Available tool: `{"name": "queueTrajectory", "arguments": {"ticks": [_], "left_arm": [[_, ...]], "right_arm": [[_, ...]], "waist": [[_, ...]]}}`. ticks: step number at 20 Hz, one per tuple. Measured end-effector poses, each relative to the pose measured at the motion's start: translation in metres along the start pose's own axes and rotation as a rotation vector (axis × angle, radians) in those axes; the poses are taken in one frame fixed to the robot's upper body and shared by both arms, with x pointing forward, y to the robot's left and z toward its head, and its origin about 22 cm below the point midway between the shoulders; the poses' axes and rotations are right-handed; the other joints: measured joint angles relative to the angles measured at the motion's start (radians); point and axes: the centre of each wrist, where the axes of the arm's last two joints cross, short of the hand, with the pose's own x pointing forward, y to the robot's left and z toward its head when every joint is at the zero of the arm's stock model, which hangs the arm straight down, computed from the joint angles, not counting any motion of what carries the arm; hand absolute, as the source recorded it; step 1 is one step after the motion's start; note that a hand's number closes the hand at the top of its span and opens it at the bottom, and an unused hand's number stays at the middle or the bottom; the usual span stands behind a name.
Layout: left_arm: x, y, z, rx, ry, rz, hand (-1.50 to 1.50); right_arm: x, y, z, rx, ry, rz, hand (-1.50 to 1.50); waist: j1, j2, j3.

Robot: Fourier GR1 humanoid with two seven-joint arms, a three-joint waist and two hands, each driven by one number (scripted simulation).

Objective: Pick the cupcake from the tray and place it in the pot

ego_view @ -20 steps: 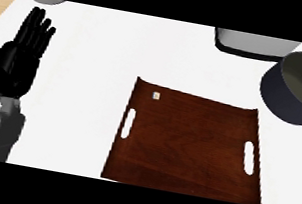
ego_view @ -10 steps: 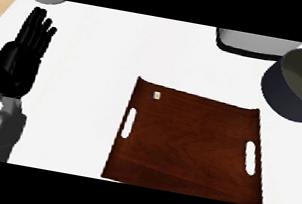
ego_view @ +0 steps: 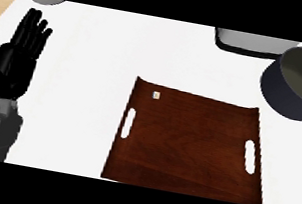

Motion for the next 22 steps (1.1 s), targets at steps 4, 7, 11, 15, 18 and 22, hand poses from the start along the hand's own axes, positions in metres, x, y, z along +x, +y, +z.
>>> {"name": "queueTrajectory", "arguments": {"ticks": [4,7,11,15,18,22], "left_arm": [[-0.002,-0.001,0.001,0.004,0.003,0.0,0.0],[0.002,-0.003,0.001,0.001,0.004,-0.003,0.0],[-0.004,-0.003,0.003,-0.002,0.004,0.004,0.0],[-0.002,-0.005,0.006,-0.004,0.004,0.006,0.0],[0.001,-0.004,0.003,-0.002,0.004,0.002,0.0],[0.001,0.004,-0.002,0.001,0.005,-0.002,0.0]], "right_arm": [[-0.018,-0.032,0.0,-0.061,-0.012,-0.068,-1.5],[-0.038,-0.058,0.001,-0.095,-0.02,-0.106,-1.5],[-0.057,-0.1,0.0,-0.126,-0.03,-0.136,-1.5],[-0.077,-0.136,-0.002,-0.157,-0.034,-0.15,-1.5],[-0.095,-0.159,0.004,-0.167,-0.031,-0.154,-1.5],[-0.111,-0.189,0.011,-0.174,-0.037,-0.154,-1.5]], "waist": [[-0.004,0.0,0.0],[-0.005,-0.001,0.0],[-0.007,0.0,0.0],[-0.005,0.0,0.0],[-0.005,0.0,0.0],[-0.004,0.001,0.0]]}}
